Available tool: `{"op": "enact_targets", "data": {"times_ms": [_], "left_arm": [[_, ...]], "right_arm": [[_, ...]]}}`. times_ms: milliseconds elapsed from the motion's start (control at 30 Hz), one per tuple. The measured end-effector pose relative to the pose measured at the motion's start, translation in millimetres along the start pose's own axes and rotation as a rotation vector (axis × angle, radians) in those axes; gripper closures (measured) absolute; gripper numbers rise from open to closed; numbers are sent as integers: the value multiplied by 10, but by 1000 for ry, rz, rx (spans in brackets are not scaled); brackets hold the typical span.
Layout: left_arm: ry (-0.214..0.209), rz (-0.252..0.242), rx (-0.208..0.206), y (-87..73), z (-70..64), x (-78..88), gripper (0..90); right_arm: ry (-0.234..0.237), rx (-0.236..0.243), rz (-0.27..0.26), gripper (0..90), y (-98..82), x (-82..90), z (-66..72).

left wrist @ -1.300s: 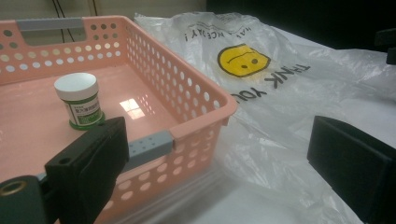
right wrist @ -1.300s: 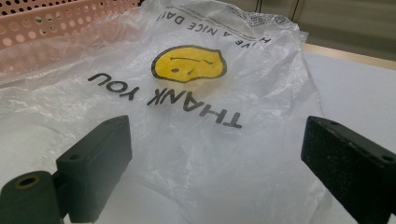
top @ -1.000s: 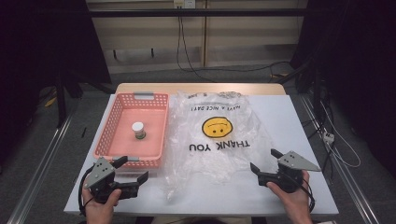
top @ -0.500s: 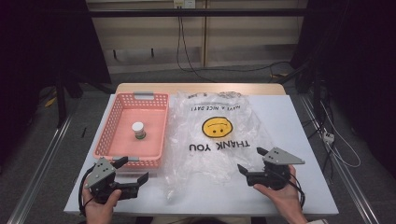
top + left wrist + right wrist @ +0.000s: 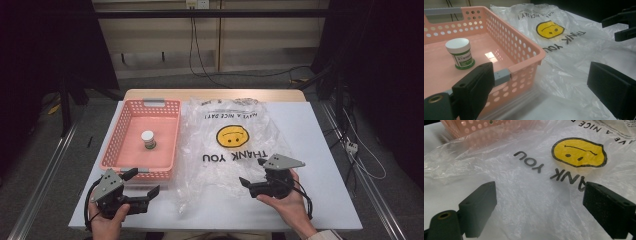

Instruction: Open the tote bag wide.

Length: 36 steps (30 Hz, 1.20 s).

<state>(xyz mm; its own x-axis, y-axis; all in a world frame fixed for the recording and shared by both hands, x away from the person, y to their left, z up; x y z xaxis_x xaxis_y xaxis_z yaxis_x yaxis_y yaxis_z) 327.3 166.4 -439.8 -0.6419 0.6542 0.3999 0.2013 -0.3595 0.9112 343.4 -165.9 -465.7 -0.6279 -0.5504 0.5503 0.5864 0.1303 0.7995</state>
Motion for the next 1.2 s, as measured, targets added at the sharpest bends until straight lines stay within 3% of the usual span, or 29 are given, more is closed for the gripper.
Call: {"op": "enact_targets", "data": {"times_ms": [267,433,533,733,767,933,1033,1133,1200], "left_arm": [[-18,6,-2,-3,-13,-40,71],[-20,-1,-1,-2,-9,-27,72],[-24,4,0,-7,-8,-25,72],[-19,5,-5,-8,-7,-22,72],[-19,8,-10,-10,-7,-24,72],[-17,5,-8,-10,-1,-17,72],[-12,6,-3,-13,12,-16,73],[-9,4,0,-13,13,-9,74],[-8,3,2,-14,15,-8,74]], "right_arm": [[24,45,105,190,76,-307,97],[33,37,147,175,37,-480,98],[12,59,199,117,-65,-566,82],[2,96,181,126,-93,-580,95],[2,99,211,125,-156,-607,85],[18,87,238,123,-196,-601,68],[17,88,284,169,-289,-632,40],[16,79,290,191,-299,-643,32],[9,68,280,257,-286,-644,15]]}}
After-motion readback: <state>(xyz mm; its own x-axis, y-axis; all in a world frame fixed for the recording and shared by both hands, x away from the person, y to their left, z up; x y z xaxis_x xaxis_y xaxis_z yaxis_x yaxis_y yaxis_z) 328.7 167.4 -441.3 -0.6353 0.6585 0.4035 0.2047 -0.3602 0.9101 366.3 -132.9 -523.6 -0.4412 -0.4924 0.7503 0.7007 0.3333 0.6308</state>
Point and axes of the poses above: each handheld gripper's, and its own axes: x roughly backward along the jaws, y roughly out of its top, z roughly to its left, the point moved 8 cm from there along -x, roughly forward along the jaws, and after that the axes turned 13 degrees about -x, right-handed, at the moved point
